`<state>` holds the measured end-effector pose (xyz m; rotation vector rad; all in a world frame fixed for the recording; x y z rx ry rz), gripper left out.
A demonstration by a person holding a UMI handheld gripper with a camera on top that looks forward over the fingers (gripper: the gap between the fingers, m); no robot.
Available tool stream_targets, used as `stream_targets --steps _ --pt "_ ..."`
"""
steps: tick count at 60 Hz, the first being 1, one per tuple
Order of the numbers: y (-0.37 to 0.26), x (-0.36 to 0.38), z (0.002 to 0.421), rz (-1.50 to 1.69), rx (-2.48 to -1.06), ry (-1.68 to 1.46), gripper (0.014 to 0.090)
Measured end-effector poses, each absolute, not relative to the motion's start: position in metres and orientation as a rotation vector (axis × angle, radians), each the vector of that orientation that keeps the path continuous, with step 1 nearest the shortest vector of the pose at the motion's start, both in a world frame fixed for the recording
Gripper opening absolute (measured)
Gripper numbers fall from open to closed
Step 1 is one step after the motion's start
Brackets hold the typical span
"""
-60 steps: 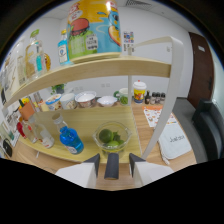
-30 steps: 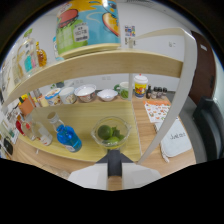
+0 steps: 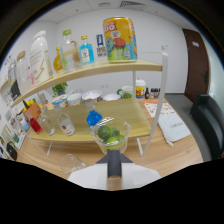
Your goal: Make me a cup of Mojito.
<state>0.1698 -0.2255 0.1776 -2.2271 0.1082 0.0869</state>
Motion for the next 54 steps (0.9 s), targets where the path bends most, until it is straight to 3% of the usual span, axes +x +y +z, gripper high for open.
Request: stream_targets --steps 13,27,54 --pt "-0.254 0.128 0.14 0.094 -2.26 0.127 0.0149" --pt "-0.253 0.129 0.145 -0.154 -2.2 -0.021 0.0149" --pt "-0.228 0.147 0.197 -1.009 -1.822 -0.836 0.0149"
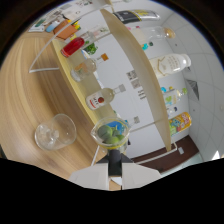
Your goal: Make me a cup of Mojito.
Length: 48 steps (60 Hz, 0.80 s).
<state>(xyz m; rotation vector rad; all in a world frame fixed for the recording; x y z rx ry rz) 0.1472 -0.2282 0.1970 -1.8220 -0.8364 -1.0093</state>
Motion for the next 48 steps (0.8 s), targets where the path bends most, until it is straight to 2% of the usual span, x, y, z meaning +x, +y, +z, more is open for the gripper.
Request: stream_targets --steps 12,26,38,48 --pt "-0.216 0.126 0.214 -1.229 -1.582 -1.136 0.0148" --pt "-0.209 0.106 0.214 -1.346 -1.387 -1.361 0.0149" --pt "-0.216 0.099 0.202 -1.346 -1.316 -1.459 0.0149" --pt "-0.218 0.105 0.204 -1.304 -1.357 -1.41 0.0148"
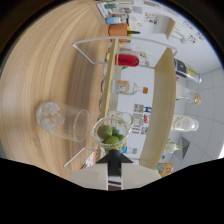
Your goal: Make me a cup of Mojito.
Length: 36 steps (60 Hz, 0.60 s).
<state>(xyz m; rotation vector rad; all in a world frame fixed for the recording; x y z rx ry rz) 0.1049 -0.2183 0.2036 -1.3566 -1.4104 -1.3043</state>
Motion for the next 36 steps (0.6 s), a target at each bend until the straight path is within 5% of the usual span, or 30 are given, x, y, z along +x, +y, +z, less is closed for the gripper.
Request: stream_targets --steps 25,36 --pt "-0.233 0.142 0.276 -0.716 -1.674 -0.652 0.0149" --pt "-0.247 0.188 0.24 -0.346 -1.857 -0.267 0.0151"
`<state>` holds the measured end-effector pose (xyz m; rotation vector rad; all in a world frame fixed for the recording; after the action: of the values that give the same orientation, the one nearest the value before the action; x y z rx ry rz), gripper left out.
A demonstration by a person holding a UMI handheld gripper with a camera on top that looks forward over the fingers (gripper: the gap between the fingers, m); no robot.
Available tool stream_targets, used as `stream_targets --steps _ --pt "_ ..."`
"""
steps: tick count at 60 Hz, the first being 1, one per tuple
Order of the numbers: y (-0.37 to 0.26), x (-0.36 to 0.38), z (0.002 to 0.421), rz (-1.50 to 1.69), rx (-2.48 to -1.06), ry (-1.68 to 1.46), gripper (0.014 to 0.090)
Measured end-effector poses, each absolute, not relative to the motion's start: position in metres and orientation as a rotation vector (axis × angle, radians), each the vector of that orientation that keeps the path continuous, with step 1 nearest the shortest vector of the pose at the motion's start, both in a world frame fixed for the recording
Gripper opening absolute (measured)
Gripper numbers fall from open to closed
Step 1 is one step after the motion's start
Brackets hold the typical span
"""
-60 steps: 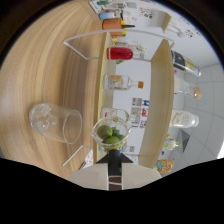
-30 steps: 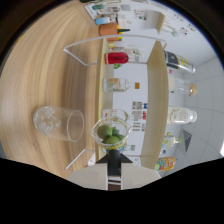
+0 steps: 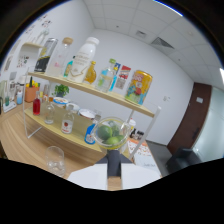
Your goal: Make me a cup of Mojito.
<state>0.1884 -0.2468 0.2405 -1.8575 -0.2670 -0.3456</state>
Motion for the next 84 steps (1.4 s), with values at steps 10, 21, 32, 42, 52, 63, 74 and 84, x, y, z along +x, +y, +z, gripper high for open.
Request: stream_targets --steps 10,21,32,42,52,63,74,84 --pt "-0.256 0.232 0.159 -0.112 -2.045 0.008 0.015" --pt "-0.27 0.261 0.071 -0.004 -2.226 0.119 0.015" --pt "-0.276 0.275 0.017 0.052 -2.332 0.171 0.015" --pt "-0.273 0.274 0.002 0.074 -2.363 0.126 0.0151" --pt "-0.273 0.274 -0.005 0.064 -2.373 0.079 0.0165" --pt "-0.278 0.272 -0.003 0.041 -2.378 0.048 0.0482" --pt "-0.284 0.269 0.037 -0.025 -2.312 0.074 0.0847" --pt "-0.284 0.229 0.114 0.015 -2.16 0.111 0.0851"
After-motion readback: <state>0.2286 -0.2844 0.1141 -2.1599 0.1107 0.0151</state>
